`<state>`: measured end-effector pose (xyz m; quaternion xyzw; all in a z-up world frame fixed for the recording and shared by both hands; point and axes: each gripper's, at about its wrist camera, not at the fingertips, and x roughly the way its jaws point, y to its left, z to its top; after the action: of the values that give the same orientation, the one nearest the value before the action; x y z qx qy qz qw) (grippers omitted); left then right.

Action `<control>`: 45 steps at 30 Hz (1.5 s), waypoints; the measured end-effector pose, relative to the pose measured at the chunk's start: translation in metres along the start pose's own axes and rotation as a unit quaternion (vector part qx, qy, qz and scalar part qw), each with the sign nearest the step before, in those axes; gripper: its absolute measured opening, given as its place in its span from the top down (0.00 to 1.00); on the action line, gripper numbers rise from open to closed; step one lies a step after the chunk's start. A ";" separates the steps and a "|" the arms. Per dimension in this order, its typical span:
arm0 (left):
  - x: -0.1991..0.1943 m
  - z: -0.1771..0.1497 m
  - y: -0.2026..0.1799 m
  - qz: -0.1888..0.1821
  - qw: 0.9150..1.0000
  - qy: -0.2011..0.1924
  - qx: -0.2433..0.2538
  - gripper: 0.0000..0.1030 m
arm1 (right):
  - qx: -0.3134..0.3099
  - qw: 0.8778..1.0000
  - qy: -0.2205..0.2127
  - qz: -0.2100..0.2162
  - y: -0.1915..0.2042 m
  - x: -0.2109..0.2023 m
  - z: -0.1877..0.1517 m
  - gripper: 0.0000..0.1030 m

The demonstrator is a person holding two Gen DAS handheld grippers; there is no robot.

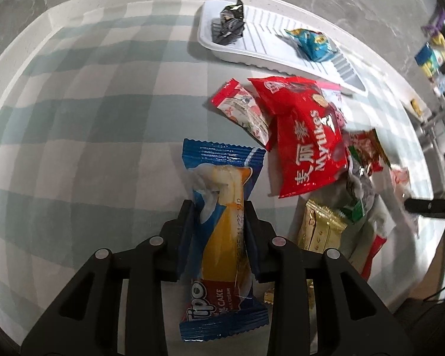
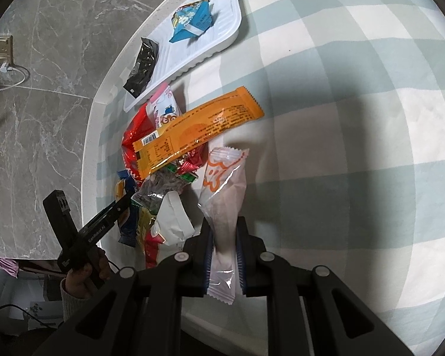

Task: Organize snacks
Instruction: 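Lift the cake bar and clear pastry packet toward the white tray with both tools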

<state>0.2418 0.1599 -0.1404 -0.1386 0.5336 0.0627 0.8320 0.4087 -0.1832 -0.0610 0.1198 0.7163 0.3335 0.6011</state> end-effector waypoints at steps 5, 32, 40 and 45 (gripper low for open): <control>-0.002 -0.001 0.007 -0.022 1.000 -0.005 -0.022 0.73 | 0.003 1.000 -0.001 0.001 -0.002 -0.001 0.002 0.84; -0.046 0.040 0.028 -0.158 0.979 -0.058 -0.118 0.74 | 0.016 0.998 -0.042 0.036 0.002 -0.029 0.033 0.82; -0.046 0.063 0.021 -0.169 0.977 -0.063 -0.112 0.74 | 0.015 0.997 -0.058 0.051 0.007 -0.037 0.054 0.82; -0.042 0.082 0.015 -0.174 0.977 -0.064 -0.106 0.74 | 0.009 0.996 -0.064 0.057 0.013 -0.039 0.068 0.82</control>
<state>0.2914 0.2004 -0.0726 -0.3121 0.4376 -0.0180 0.8431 0.4792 -0.1732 -0.0259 0.1866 0.6711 0.3527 0.6249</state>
